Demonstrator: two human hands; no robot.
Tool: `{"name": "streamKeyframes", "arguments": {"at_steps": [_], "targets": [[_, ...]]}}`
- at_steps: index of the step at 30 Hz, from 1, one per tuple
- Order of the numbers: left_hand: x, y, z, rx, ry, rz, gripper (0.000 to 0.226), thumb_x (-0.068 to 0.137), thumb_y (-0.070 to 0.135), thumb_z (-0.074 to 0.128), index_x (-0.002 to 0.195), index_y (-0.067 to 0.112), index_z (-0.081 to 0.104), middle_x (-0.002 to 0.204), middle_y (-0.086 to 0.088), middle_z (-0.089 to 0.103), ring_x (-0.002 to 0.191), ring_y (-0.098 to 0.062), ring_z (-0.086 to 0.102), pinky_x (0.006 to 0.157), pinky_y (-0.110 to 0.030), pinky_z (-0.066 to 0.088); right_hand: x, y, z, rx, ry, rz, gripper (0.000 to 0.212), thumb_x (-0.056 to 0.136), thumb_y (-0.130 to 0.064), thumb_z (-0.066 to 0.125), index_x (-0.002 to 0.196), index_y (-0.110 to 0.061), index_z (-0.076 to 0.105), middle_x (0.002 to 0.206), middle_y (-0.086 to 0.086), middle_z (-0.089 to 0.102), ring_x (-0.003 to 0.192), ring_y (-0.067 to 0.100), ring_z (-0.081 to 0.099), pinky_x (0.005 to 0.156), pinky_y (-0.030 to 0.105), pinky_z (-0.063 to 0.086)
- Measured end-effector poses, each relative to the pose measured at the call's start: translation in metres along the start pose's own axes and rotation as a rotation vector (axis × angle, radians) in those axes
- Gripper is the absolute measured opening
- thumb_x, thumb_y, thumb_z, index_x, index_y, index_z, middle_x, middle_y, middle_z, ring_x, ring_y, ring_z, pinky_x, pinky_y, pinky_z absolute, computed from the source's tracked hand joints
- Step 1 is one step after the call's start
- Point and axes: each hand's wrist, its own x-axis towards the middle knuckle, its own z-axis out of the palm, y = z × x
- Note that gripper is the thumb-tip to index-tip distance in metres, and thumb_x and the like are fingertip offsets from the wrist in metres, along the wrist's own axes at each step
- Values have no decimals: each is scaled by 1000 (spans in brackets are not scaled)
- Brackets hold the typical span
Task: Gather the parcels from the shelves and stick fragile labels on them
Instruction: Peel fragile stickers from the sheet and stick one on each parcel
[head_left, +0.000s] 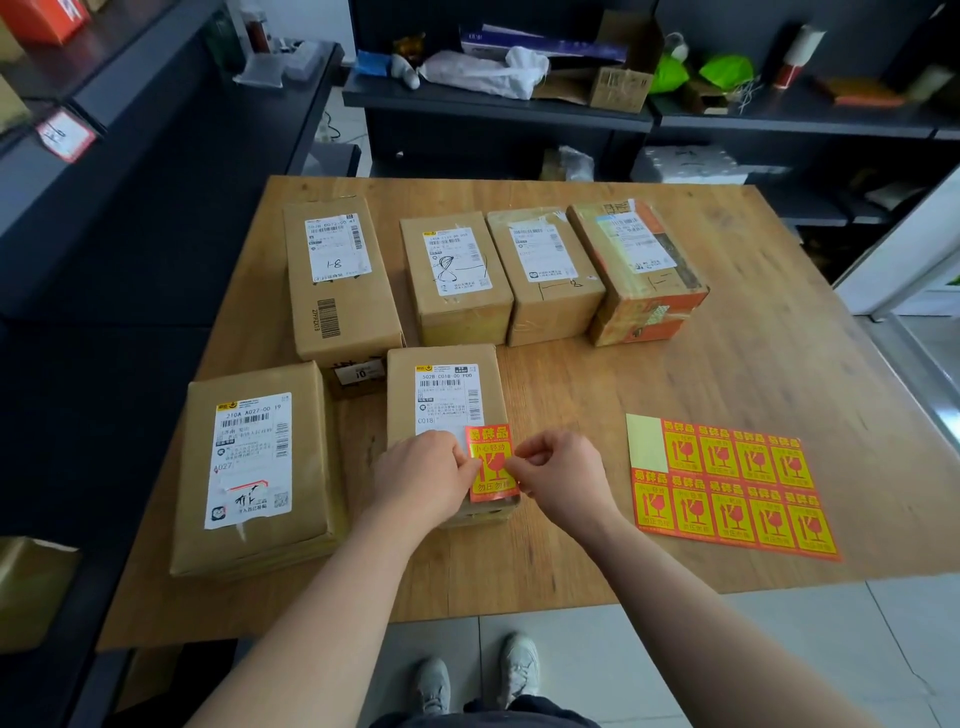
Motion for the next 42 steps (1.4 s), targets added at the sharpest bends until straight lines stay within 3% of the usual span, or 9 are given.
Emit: {"name": "streamKeyframes", "arguments": {"at_steps": [8, 12, 15, 18, 24, 27, 31, 37, 42], "targets": [[-4, -1, 1, -21, 58, 23, 31, 86, 51, 58, 70, 25, 49, 79, 9, 60, 61, -8, 53, 46, -21, 34, 0, -1, -1, -127, 17, -63, 15, 79, -34, 73, 85, -24, 63, 72, -14, 60, 64, 2, 58, 50, 11, 41], [-15, -9, 10, -32, 216, 166, 29, 88, 45, 58, 109, 27, 51, 104, 7, 56, 83, -10, 56, 57, -20, 41, -3, 2, 0, -220, 22, -193, 22, 85, -36, 67, 104, -27, 64, 84, -12, 57, 70, 4, 55, 55, 13, 42], [-23, -17, 21, 43, 273, 272, 44, 89, 39, 58, 132, 29, 51, 102, 1, 52, 91, -18, 54, 72, -30, 47, -7, 8, 2, -411, 49, -393, 38, 92, -39, 56, 128, -30, 55, 102, -6, 49, 88, 9, 50, 69, 19, 46], [-22, -22, 23, 153, 324, 302, 45, 88, 41, 58, 132, 33, 53, 101, -1, 49, 90, -21, 49, 75, -37, 43, -7, 15, 2, -607, 16, -476, 49, 97, -49, 35, 143, -33, 35, 121, 2, 40, 105, 17, 44, 85, 30, 44], [-14, -30, 21, 312, 181, 279, 54, 93, 59, 22, 145, 45, 20, 144, -5, 31, 127, -25, 26, 101, -45, 21, 0, 19, -3, -773, -107, -461, 59, 95, -58, 11, 149, -37, 3, 149, 4, 19, 127, 25, 32, 102, 40, 32], [-15, -30, 24, 297, 132, 251, 59, 90, 63, 14, 146, 48, 7, 152, -3, 17, 137, -26, 12, 108, -49, 8, -2, 17, 0, -798, -123, -493, 60, 95, -57, 8, 149, -32, -1, 158, 1, 2, 142, 27, 11, 115, 43, 13], [-16, -31, 27, 253, 74, 250, 62, 90, 66, 13, 146, 46, -3, 158, 0, 2, 143, -25, -4, 114, -50, 1, -7, 19, 3, -822, -140, -530, 61, 97, -55, 8, 150, -29, -8, 158, -1, -15, 144, 19, -16, 113, 37, -10], [-23, -42, 29, 137, 38, 228, 69, 94, 59, 14, 149, 28, -15, 157, 6, -19, 141, -12, -25, 117, -39, -7, -12, 12, 7, -840, -112, -591, 59, 99, -47, 9, 150, -21, -9, 158, 0, -13, 141, 15, -23, 115, 34, -11], [-24, -43, 24, 79, 26, 260, 65, 99, 46, 19, 150, 19, -12, 158, 3, -16, 142, -10, -23, 119, -39, -1, -20, 13, 16, -782, -202, -672, 61, 99, -51, 7, 149, -21, -10, 156, -3, -14, 141, 9, -23, 118, 34, -4]]}}
